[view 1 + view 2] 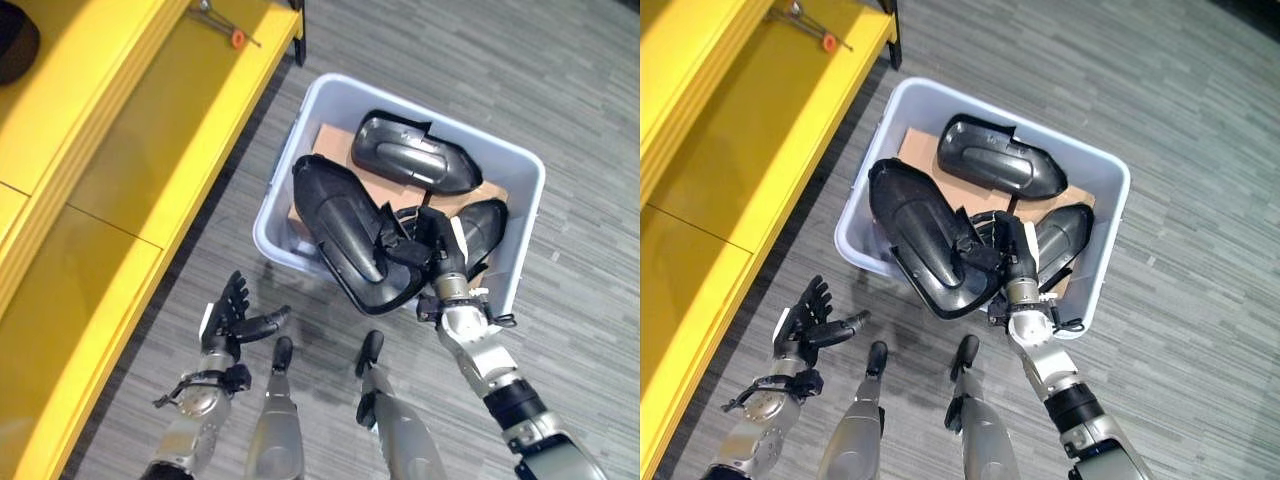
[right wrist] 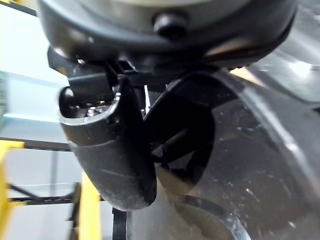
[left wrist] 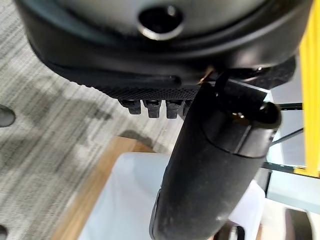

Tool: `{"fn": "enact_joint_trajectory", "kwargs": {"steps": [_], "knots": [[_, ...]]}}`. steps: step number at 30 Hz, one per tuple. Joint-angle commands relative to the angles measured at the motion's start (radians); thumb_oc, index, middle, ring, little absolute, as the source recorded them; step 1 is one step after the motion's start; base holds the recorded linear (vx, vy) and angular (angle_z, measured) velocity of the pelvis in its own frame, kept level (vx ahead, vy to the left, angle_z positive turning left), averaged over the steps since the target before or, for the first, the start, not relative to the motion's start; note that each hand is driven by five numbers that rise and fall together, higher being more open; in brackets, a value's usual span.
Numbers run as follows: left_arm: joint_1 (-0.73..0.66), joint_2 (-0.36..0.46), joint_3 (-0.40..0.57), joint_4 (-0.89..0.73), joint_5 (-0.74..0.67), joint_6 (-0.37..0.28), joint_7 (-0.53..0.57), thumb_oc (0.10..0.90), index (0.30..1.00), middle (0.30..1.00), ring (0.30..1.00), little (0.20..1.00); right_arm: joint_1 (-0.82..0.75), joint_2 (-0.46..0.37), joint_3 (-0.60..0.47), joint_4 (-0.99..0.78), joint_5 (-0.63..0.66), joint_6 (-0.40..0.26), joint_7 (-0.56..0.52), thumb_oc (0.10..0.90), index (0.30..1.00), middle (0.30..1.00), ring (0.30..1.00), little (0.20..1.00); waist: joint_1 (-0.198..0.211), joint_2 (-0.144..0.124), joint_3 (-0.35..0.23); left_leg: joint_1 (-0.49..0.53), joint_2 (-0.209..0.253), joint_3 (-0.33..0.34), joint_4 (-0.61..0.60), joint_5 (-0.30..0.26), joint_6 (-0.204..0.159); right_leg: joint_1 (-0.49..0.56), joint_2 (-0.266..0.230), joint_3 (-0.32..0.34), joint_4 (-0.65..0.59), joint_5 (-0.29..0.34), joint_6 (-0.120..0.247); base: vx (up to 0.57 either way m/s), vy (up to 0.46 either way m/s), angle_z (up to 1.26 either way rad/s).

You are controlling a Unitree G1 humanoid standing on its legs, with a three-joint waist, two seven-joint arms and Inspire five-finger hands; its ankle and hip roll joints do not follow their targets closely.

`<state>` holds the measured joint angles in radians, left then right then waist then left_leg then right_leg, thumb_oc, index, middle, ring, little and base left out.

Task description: Move parts from the plastic box to the shelf.

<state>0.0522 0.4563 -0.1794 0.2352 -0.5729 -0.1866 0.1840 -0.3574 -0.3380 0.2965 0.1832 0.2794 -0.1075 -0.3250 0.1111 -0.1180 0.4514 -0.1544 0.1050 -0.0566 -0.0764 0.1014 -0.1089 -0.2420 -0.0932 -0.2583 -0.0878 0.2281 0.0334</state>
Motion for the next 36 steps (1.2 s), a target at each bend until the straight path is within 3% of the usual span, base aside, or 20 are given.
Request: {"fn": "enact_joint_trajectory", "kwargs": {"steps": [1, 5, 15, 20, 23, 24, 26, 27, 29, 31, 33, 36], "knots": [[0.036, 0.063, 0.01, -0.074, 0.058, -0.047, -0.046, 0.9, 1.0, 1.0, 1.0, 1.0, -0.022, -0.012, -0.043, -0.061, 0.014, -0.115, 0.031, 0.4, 0.3, 0.3, 0.3, 0.3, -0.011, -0.006, -0.157, 0.03, -0.004, 0.067, -0.001, -0.035, 0.062, 0.137, -0.076, 0.014, 0.045, -0.163, 0.121, 0.0, 0.0, 0.0], [0.073, 0.053, 0.031, -0.07, 0.059, -0.035, -0.073, 0.9, 1.0, 1.0, 1.0, 1.0, 0.028, -0.008, -0.055, -0.063, 0.051, -0.11, 0.063, 0.4, 0.3, 0.3, 0.3, 0.3, -0.021, 0.008, -0.228, 0.091, 0.013, 0.071, -0.006, -0.042, 0.058, 0.188, -0.064, 0.011, 0.07, -0.196, 0.116, 0.01, -0.033, 0.0], [0.121, 0.015, 0.054, -0.055, 0.051, -0.024, -0.082, 0.9, 1.0, 1.0, 1.0, 1.0, 0.022, 0.002, -0.024, -0.07, 0.081, -0.106, 0.093, 0.4, 0.3, 0.3, 0.3, 0.3, -0.02, 0.033, -0.318, 0.16, 0.065, 0.073, -0.004, -0.029, 0.031, 0.267, -0.013, 0.021, 0.078, -0.246, 0.085, -0.01, -0.077, -0.02], [0.116, -0.029, 0.055, -0.026, 0.047, -0.025, -0.066, 0.9, 1.0, 1.0, 1.0, 1.0, -0.013, -0.008, 0.004, -0.072, 0.064, -0.112, 0.076, 0.4, 0.3, 0.3, 0.3, 0.3, 0.001, 0.045, -0.319, 0.134, 0.101, 0.037, 0.025, 0.034, -0.006, 0.304, 0.038, 0.009, 0.021, -0.248, 0.048, -0.08, -0.153, 0.03], [0.097, -0.037, 0.04, -0.018, 0.046, -0.025, -0.061, 0.9, 1.0, 1.0, 1.0, 1.0, -0.017, -0.03, 0.001, -0.081, 0.068, -0.115, 0.073, 0.4, 0.3, 0.3, 0.3, 0.3, 0.008, 0.057, -0.307, 0.089, 0.104, 0.021, 0.022, 0.087, -0.026, 0.302, 0.035, -0.032, 0.019, -0.252, 0.039, -0.09, -0.055, 0.27], [0.084, -0.042, 0.034, -0.009, 0.048, -0.025, -0.058, 0.9, 1.0, 1.0, 1.0, 1.0, -0.01, -0.041, -0.01, -0.09, 0.063, -0.116, 0.067, 0.4, 0.3, 0.3, 0.3, 0.3, -0.001, 0.058, -0.299, 0.067, 0.111, 0.056, 0.037, 0.099, -0.022, 0.3, 0.026, -0.053, 0.029, -0.255, 0.037, -0.13, -0.006, 0.71], [0.067, -0.059, 0.033, 0.009, 0.049, -0.024, -0.056, 0.9, 1.0, 1.0, 1.0, 1.0, 0.011, -0.07, -0.033, -0.102, 0.049, -0.114, 0.057, 0.4, 0.3, 0.3, 0.3, 0.3, -0.038, 0.062, -0.299, 0.052, 0.155, 0.242, 0.069, 0.088, -0.004, 0.291, 0.0, -0.125, 0.045, -0.268, 0.029, -0.09, 0.011, 1.31], [0.069, -0.066, 0.033, 0.012, 0.052, -0.024, -0.058, 0.9, 1.0, 1.0, 1.0, 1.0, 0.03, -0.071, -0.042, -0.104, 0.048, -0.109, 0.051, 0.4, 0.3, 0.3, 0.3, 0.3, -0.048, 0.065, -0.3, 0.069, 0.177, 0.284, 0.072, 0.073, -0.022, 0.304, -0.002, -0.134, 0.045, -0.284, 0.032, -0.01, 0.012, 1.96], [0.069, -0.085, 0.037, 0.018, 0.059, -0.024, -0.061, 0.9, 1.0, 1.0, 1.0, 1.0, 0.096, -0.071, -0.078, -0.121, 0.045, -0.107, 0.046, 0.4, 0.3, 0.3, 0.3, 0.3, -0.065, 0.082, -0.303, 0.098, 0.242, 0.352, 0.078, 0.108, -0.051, 0.322, -0.013, -0.184, 0.048, -0.284, 0.032, 0.04, 0.097, 1.49], [0.064, -0.094, 0.036, 0.019, 0.067, -0.02, -0.06, 0.9, 1.0, 1.0, 1.0, 1.0, 0.135, -0.067, -0.093, -0.14, 0.059, -0.108, 0.051, 0.4, 0.3, 0.3, 0.3, 0.3, -0.074, 0.097, -0.309, 0.126, 0.283, 0.397, 0.071, 0.149, -0.072, 0.334, -0.028, -0.22, 0.058, -0.284, 0.037, 0.02, 0.173, 0.94], [0.046, -0.107, 0.032, 0.028, 0.07, -0.02, -0.06, 0.9, 1.0, 1.0, 1.0, 1.0, 0.178, -0.066, -0.115, -0.16, 0.066, -0.109, 0.049, 0.4, 0.3, 0.3, 0.3, 0.3, -0.089, 0.12, -0.336, 0.169, 0.295, 0.473, 0.01, 0.148, -0.077, 0.344, -0.049, -0.271, 0.058, -0.276, 0.049, 0.02, 0.212, 0.91], [0.031, -0.117, 0.029, 0.036, 0.068, -0.022, -0.055, 0.9, 1.0, 1.0, 1.0, 1.0, 0.198, -0.063, -0.127, -0.173, 0.066, -0.107, 0.049, 0.4, 0.3, 0.3, 0.3, 0.3, -0.087, 0.129, -0.347, 0.166, 0.273, 0.462, 0.004, 0.121, -0.068, 0.358, -0.068, -0.288, 0.046, -0.259, 0.06, 0.05, 0.199, 0.63]]}}
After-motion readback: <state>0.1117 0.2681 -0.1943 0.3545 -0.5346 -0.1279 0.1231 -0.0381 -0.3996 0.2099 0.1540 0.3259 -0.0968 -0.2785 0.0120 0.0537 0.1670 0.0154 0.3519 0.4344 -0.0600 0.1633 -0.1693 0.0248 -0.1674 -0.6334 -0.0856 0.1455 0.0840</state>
